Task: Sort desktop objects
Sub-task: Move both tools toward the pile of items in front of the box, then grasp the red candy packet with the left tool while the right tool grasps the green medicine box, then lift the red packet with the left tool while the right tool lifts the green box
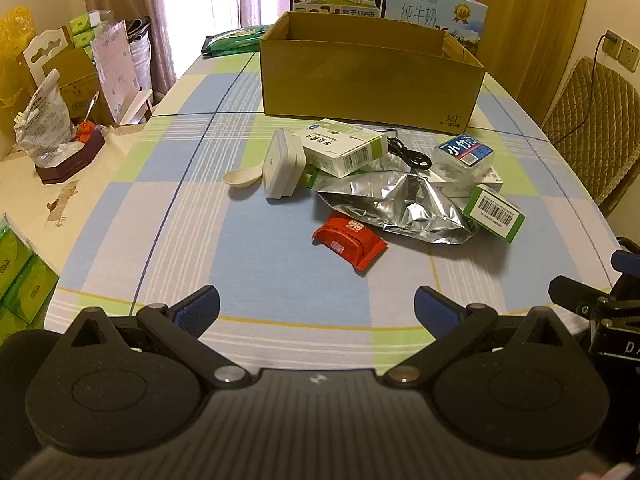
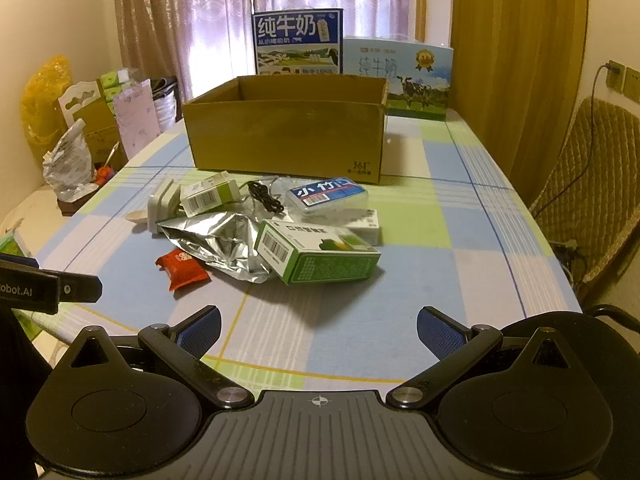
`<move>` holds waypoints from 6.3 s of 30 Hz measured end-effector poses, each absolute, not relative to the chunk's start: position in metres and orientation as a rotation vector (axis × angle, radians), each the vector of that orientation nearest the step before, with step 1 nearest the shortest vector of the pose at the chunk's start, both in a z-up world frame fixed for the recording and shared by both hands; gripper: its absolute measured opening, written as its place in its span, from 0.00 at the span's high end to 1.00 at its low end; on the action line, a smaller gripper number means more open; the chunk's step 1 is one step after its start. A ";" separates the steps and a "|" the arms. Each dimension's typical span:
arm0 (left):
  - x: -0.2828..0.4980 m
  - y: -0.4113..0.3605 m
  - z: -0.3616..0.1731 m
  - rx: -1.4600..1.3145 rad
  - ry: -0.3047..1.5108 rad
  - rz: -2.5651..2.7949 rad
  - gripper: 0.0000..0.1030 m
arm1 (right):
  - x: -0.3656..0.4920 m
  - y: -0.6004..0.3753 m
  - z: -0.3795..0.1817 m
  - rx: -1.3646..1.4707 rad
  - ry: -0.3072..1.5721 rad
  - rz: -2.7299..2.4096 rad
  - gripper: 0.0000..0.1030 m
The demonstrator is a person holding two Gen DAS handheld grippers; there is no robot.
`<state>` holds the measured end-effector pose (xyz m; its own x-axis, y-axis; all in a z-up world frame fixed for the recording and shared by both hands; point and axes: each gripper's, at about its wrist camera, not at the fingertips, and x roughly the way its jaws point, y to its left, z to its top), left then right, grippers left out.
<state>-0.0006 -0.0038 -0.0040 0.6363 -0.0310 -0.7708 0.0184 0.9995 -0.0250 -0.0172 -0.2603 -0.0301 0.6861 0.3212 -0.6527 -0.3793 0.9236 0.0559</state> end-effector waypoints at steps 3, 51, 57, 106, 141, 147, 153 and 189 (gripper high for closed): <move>0.002 -0.002 0.000 -0.046 0.881 -0.048 0.01 | -0.013 -0.262 -0.026 -0.053 0.718 0.390 0.02; 0.076 0.006 -0.022 0.043 0.927 -0.090 0.01 | 0.091 -0.225 -0.060 0.120 0.940 0.248 0.04; 0.076 0.004 -0.025 0.043 0.931 -0.095 0.01 | 0.088 -0.236 -0.061 0.133 0.938 0.235 0.13; 0.089 -0.037 -0.083 0.316 0.921 -0.400 0.55 | 0.076 -0.253 -0.076 0.061 0.870 0.231 0.56; 0.088 -0.029 -0.087 0.227 0.884 -0.407 0.57 | 0.079 -0.255 -0.102 -0.038 0.873 0.163 0.37; 0.089 -0.028 -0.087 0.209 0.889 -0.403 0.60 | 0.083 -0.254 -0.103 -0.038 0.854 0.150 0.37; 0.090 -0.028 -0.085 0.198 0.890 -0.398 0.64 | 0.083 -0.255 -0.103 -0.041 0.850 0.138 0.49; 0.218 -0.014 0.066 0.165 0.593 -0.264 0.66 | 0.183 -0.195 0.038 -0.022 0.517 0.352 0.49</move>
